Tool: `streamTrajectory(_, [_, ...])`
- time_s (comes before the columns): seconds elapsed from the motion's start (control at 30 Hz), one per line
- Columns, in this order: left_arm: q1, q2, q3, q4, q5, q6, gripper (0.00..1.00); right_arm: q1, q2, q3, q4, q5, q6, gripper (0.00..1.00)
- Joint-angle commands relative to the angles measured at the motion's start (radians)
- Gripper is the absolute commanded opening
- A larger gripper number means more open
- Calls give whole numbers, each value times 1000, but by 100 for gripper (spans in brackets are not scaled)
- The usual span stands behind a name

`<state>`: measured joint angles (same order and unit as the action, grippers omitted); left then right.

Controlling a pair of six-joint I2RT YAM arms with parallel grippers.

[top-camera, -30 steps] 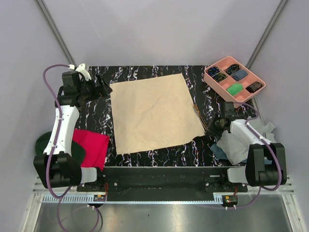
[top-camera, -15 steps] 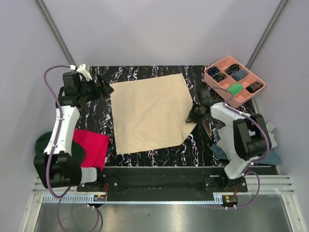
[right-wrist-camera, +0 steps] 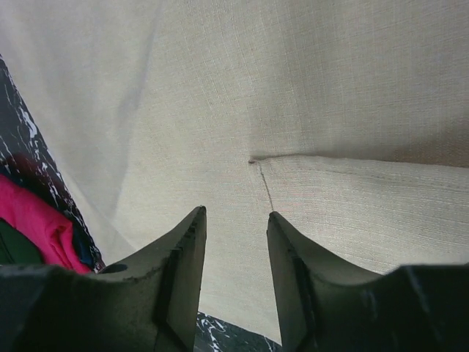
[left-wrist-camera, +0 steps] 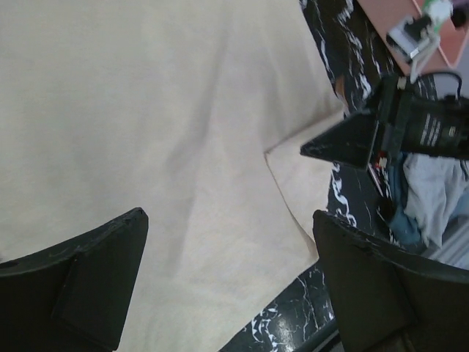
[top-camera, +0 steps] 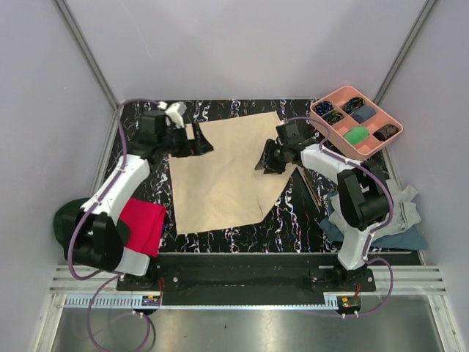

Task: Fold the napkin, place the utensils inside, and roll it up
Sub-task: Fold the napkin

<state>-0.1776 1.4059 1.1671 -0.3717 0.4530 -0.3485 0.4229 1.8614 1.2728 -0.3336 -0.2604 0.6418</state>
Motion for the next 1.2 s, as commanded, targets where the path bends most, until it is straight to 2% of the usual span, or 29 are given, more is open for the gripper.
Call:
streamTrajectory(0.0, [-155, 88, -26, 167, 30, -52, 94, -78, -161, -35, 24, -17, -21, 49])
streamTrajectory(0.03, [-177, 109, -26, 187, 27, -73, 94, -126, -185, -50, 24, -26, -22, 49])
streamTrajectory(0.17, [-272, 235, -1, 290, 44, -107, 76, -237, -338, -148, 19, -74, -44, 50])
streamTrajectory(0.23, [-327, 313, 35, 303, 38, -101, 69, -274, -405, -177, 11, -88, -62, 52])
streamTrajectory(0.27, [-345, 341, 54, 304, 36, -98, 63, -301, -425, -202, 4, -91, -65, 52])
streamTrajectory(0.37, [-401, 447, 123, 294, 18, -90, 57, -325, -490, -245, -4, -105, -68, 53])
streamTrajectory(0.4, [-417, 490, 149, 289, -3, -89, 51, -332, -501, -254, -5, -114, -68, 54])
streamTrajectory(0.77, [-461, 622, 217, 235, -207, -90, 41, -338, -553, -297, -13, -154, -74, 55])
streamTrajectory(1.03, [-482, 670, 259, 221, -260, -41, 40, -340, -545, -316, -13, -166, -73, 56])
streamTrajectory(1.17, [-497, 699, 302, 182, -309, -15, 34, -338, -542, -320, -15, -172, -71, 56])
